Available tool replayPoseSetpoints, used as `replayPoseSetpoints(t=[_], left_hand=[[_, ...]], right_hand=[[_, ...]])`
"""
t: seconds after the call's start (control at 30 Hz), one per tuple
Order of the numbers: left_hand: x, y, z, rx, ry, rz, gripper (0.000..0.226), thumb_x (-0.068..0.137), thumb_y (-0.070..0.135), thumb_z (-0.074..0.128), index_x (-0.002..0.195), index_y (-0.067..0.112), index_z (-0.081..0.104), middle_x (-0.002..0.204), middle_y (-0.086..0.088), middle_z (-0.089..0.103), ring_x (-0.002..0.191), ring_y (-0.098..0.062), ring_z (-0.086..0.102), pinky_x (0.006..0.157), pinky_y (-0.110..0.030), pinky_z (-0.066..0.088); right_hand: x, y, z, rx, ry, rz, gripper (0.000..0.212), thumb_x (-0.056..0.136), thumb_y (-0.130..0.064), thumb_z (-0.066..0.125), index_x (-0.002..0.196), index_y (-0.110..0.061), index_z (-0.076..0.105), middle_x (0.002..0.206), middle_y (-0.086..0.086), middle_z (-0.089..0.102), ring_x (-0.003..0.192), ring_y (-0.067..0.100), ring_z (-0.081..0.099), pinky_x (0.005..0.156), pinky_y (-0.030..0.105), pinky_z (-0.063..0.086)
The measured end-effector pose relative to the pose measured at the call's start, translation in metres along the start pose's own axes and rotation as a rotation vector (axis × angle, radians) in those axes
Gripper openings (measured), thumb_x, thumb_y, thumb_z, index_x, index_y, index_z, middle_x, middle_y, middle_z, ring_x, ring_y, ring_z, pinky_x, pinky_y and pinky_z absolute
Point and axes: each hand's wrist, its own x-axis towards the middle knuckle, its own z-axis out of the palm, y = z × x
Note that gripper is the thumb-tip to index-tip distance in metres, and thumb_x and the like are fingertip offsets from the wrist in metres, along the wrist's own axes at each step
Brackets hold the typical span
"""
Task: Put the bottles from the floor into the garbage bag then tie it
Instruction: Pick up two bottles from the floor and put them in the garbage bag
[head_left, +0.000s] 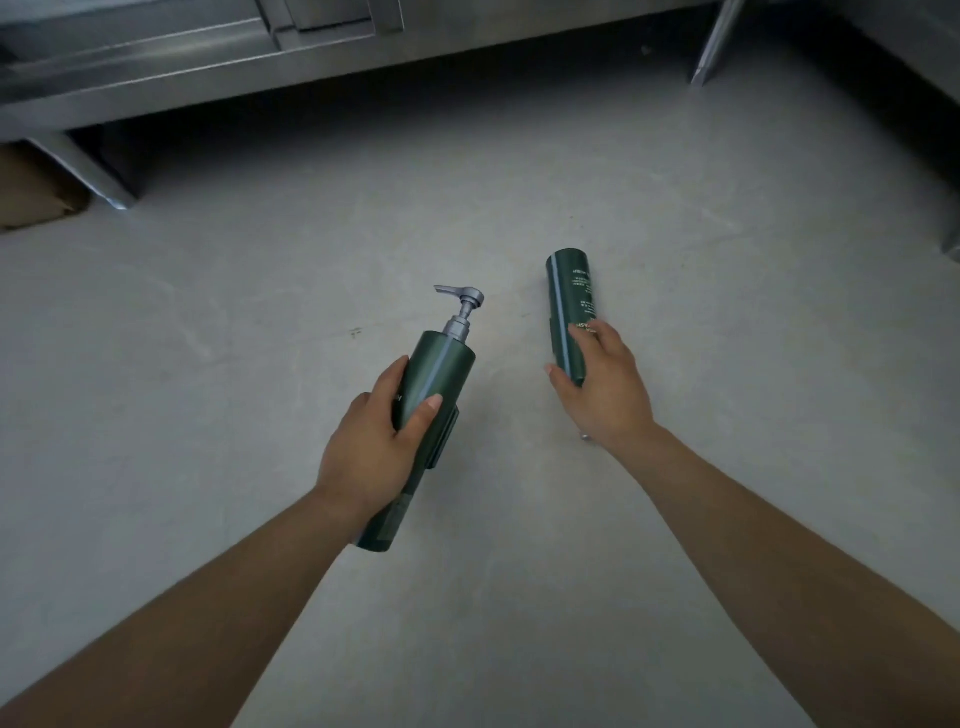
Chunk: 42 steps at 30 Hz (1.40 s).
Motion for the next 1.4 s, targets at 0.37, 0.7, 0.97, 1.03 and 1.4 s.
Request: replayPoseSetpoints(t=[0.37, 0.7, 0.97, 1.03, 1.4], left_hand=[[-0.003, -0.01, 0.012, 0.017, 0.003, -0.092, 0.059, 0.09, 0.058, 0.04, 0.143, 0.039, 0.024, 0.116, -0.002, 0.059, 0.095, -0.02, 0.06, 0.081, -0.041, 0.051], [-0.011, -0.003, 0.022, -0.001, -0.046, -0.089, 0.061, 0.09, 0.058, 0.041, 0.144, 0.038, 0.024, 0.122, -0.002, 0.057, 0.101, -0.02, 0.058, 0.085, -0.042, 0.05], [-0.023, -0.006, 0.005, -0.028, -0.007, -0.114, 0.06, 0.09, 0.058, 0.041, 0.144, 0.038, 0.024, 0.12, -0.002, 0.058, 0.099, -0.019, 0.058, 0.081, -0.04, 0.051], [-0.029, -0.008, -0.005, -0.048, 0.019, -0.12, 0.058, 0.091, 0.057, 0.042, 0.143, 0.038, 0.025, 0.119, 0.0, 0.058, 0.097, -0.019, 0.059, 0.076, -0.035, 0.048], [-0.124, 0.024, -0.182, -0.209, 0.065, -0.169, 0.055, 0.091, 0.053, 0.045, 0.142, 0.038, 0.03, 0.107, 0.012, 0.056, 0.084, -0.004, 0.057, 0.062, -0.019, 0.04]], right_hand=[[0.025, 0.028, 0.016, 0.057, -0.144, 0.028, 0.076, 0.088, -0.029, 0.06, 0.148, -0.017, 0.016, 0.156, 0.01, 0.011, 0.135, 0.028, 0.031, 0.11, 0.037, 0.032], [-0.021, 0.03, 0.02, 0.048, -0.181, 0.01, 0.081, 0.083, -0.032, 0.064, 0.148, -0.02, 0.018, 0.154, 0.009, 0.016, 0.13, 0.03, 0.038, 0.101, 0.04, 0.041], [-0.032, 0.014, 0.011, 0.204, -0.157, -0.051, 0.077, 0.085, -0.018, 0.063, 0.148, -0.021, 0.019, 0.136, 0.01, 0.04, 0.109, 0.022, 0.051, 0.088, 0.027, 0.043], [-0.045, 0.001, 0.005, 0.272, -0.174, -0.088, 0.079, 0.083, -0.017, 0.066, 0.148, -0.024, 0.02, 0.136, 0.007, 0.04, 0.106, 0.017, 0.051, 0.087, 0.03, 0.047], [-0.13, -0.18, -0.098, 0.379, -0.241, 0.003, 0.078, 0.076, -0.022, 0.07, 0.141, -0.037, 0.029, 0.118, -0.004, 0.048, 0.091, -0.008, 0.052, 0.061, 0.004, 0.044]])
